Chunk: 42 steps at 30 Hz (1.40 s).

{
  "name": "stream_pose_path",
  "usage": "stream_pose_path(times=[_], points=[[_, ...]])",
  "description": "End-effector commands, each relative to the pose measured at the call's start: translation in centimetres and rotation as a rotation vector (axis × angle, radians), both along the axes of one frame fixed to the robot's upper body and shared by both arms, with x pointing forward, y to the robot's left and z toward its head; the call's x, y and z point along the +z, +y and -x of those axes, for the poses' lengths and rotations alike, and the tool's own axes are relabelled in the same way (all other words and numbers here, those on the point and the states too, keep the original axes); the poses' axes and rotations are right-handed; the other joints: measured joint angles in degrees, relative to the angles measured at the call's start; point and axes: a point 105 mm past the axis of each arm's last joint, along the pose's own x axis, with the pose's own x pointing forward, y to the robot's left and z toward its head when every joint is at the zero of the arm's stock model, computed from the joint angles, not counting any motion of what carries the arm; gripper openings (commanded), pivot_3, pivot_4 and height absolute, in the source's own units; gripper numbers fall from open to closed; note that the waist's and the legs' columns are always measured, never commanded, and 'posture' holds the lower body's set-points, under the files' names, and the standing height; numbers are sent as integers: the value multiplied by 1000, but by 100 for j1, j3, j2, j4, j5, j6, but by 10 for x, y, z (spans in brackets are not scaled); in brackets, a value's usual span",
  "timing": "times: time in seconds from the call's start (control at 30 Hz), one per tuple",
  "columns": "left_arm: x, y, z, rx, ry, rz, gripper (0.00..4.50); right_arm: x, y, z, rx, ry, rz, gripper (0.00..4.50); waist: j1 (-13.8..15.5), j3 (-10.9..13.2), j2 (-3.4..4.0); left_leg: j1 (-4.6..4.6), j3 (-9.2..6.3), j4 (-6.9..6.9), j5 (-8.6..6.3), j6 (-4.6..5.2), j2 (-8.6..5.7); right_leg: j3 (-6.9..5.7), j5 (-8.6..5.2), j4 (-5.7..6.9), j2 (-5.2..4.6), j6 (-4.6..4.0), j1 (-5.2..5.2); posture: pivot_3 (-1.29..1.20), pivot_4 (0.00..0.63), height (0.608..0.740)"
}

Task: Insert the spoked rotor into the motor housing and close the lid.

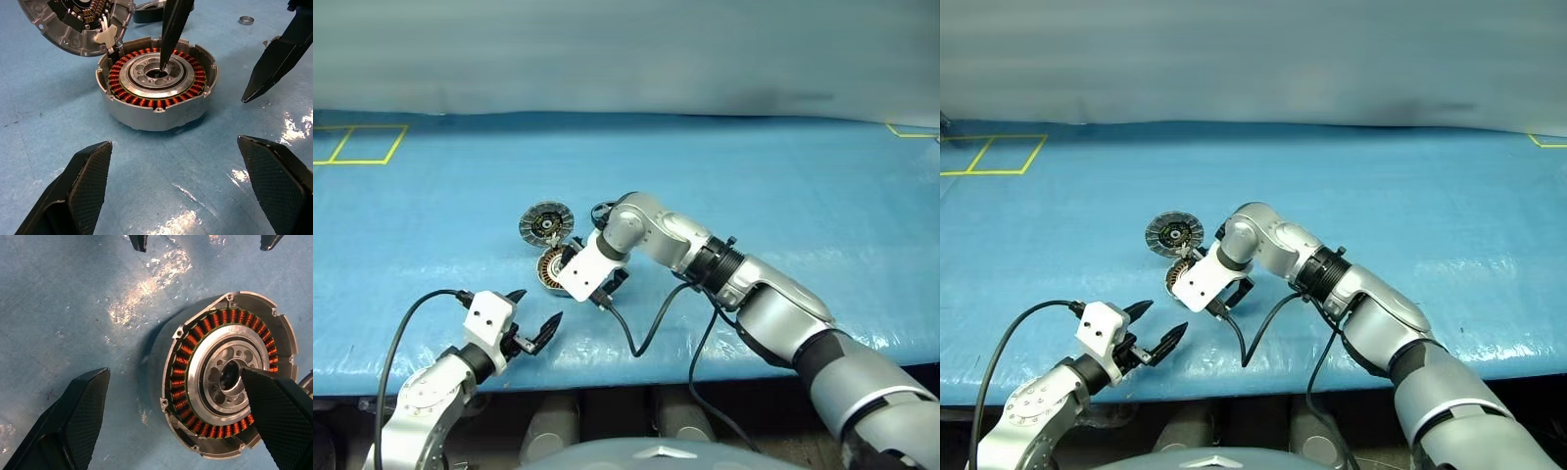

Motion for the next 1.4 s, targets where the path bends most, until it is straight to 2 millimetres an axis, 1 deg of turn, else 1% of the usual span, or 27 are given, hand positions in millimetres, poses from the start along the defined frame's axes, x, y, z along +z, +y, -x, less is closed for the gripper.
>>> stream_pose_path(times=[0.03, 0.13, 0.57, 0.77, 0.87, 0.9, 0.93, 0.97, 1.0, 1.03, 1.07, 1.23, 1.4], points=[[13, -5, -1, -15, -60, 3, 4474, 19, 9, -6, 7, -43, -57, 4500, -6, 0, 0, 0, 0, 0, 0, 0, 0, 0, 0, 0, 0, 0, 0, 0, 150, 740], [13, -5, -2, -14, -61, 2, 4474, 17, 8, -6, 6, -37, -46, 4500, -18, 0, 0, 0, -1, -2, 0, 0, 0, 0, -1, 0, 0, -1, 0, 0, 150, 740], [13, -4, -3, -6, -67, 3, 4474, -8, -1, -6, -19, 0, 23, 4500, -67, 1, 2, 1, -1, -3, 0, 0, 0, 0, -1, 0, 0, -2, 0, 0, 150, 740], [13, -4, -3, -3, -66, 1, 4474, -12, -2, -3, -21, 16, 31, 4500, -77, 1, 2, 8, -1, -2, 0, -1, 0, 0, -1, 2, 0, -2, 6, 0, 150, 740], [13, -4, -4, -4, -65, 1, 4500, -12, -1, -2, -22, 23, 28, 3933, -78, 2, 3, 12, -1, -3, 0, -1, 0, 1, -2, 2, 0, -2, 10, 0, 150, 740], [12, -4, -4, -4, -65, 1, 4500, -13, -1, -2, -22, 24, 27, 3650, -76, 2, 3, 13, -1, -3, 0, -1, 0, 1, -2, 2, 0, -3, 10, 0, 150, 740], [12, -4, -4, -5, -65, 1, 4500, -13, -1, -2, -23, 25, 26, 3270, -74, 2, 4, 14, -2, -3, 0, -1, 0, 0, -2, 2, 0, -3, 12, 0, 150, 740], [12, -4, -4, -6, -65, 1, 4500, -13, -2, -2, -24, 25, 25, 3021, -70, 2, 4, 16, -1, -3, 0, -1, 0, 0, -3, 2, 0, -3, 14, 0, 150, 740], [12, -4, -4, -7, -65, 1, 4500, -13, -2, -2, -25, 25, 25, 2581, -67, 2, 4, 16, -1, -3, 0, -1, 0, 0, -3, 2, 0, -3, 14, 0, 150, 740], [12, -4, -4, -7, -65, 1, 4500, -13, -2, -2, -26, 25, 24, 2261, -67, 2, 3, 16, -1, -3, 0, -1, -1, 0, -3, 1, 0, -3, 15, 0, 150, 740], [12, -4, -5, -7, -65, 1, 4500, -13, -3, -2, -30, 26, 24, 2063, -68, 2, 3, 17, -1, -3, 0, -1, -1, 1, -3, 0, -1, -3, 16, 0, 150, 740], [12, -5, -6, -11, -66, 0, 4500, -14, -6, -2, -47, 39, 16, 2062, -67, 2, 4, 20, -2, -4, 0, -1, -1, 1, -3, 2, 0, -4, 18, 0, 150, 740], [11, -6, -7, -15, -63, 2, 4500, -10, -19, -3, -78, 42, 22, 2062, -38, 2, 4, 20, -2, -4, 0, -1, -3, 1, -4, 0, -2, -3, 19, 0, 150, 740]])
